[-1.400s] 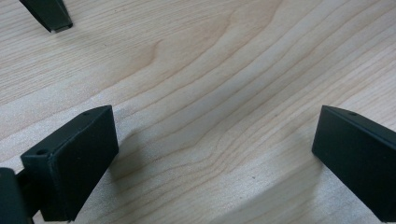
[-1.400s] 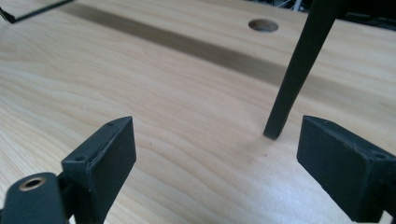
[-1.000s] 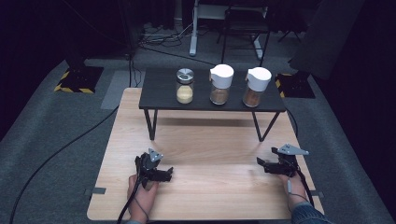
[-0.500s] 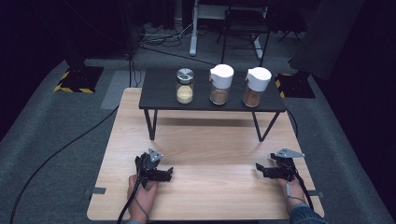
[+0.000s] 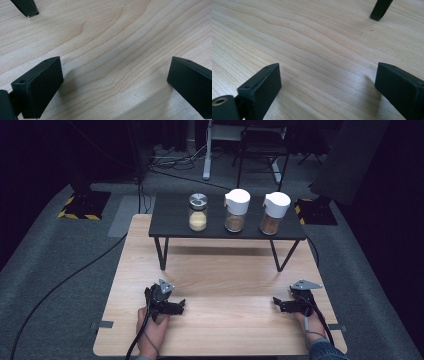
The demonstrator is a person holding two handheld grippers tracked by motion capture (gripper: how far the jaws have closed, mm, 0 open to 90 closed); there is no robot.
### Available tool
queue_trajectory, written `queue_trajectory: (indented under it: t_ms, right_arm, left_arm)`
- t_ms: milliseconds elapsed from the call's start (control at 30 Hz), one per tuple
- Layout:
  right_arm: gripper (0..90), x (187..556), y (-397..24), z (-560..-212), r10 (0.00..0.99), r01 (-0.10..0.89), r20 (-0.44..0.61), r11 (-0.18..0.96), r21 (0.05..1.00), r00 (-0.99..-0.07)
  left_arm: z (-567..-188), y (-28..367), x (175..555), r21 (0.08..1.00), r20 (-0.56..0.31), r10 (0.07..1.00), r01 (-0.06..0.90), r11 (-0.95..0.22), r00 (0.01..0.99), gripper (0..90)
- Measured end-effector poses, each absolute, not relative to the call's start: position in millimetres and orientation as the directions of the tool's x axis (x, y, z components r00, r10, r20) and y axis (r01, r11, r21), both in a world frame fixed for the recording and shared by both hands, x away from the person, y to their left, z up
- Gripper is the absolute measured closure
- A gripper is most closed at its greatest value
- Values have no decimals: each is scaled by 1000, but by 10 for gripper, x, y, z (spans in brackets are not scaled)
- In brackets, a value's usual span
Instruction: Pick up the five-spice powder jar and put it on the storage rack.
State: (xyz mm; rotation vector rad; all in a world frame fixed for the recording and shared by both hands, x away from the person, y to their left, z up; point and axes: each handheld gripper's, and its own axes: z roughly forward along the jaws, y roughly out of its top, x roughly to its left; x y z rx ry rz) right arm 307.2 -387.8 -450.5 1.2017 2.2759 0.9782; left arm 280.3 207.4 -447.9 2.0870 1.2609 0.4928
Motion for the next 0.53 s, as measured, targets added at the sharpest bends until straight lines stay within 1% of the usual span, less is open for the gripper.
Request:
queue_trajectory:
  t_ms: [533]
  right_arm:
    - [46, 3079, -3868, -4503, 833, 565, -15, 388, 728, -553]
  left_arm:
    - [-4480, 2075, 2802, 691, -10, 883, 642, -333, 469, 3]
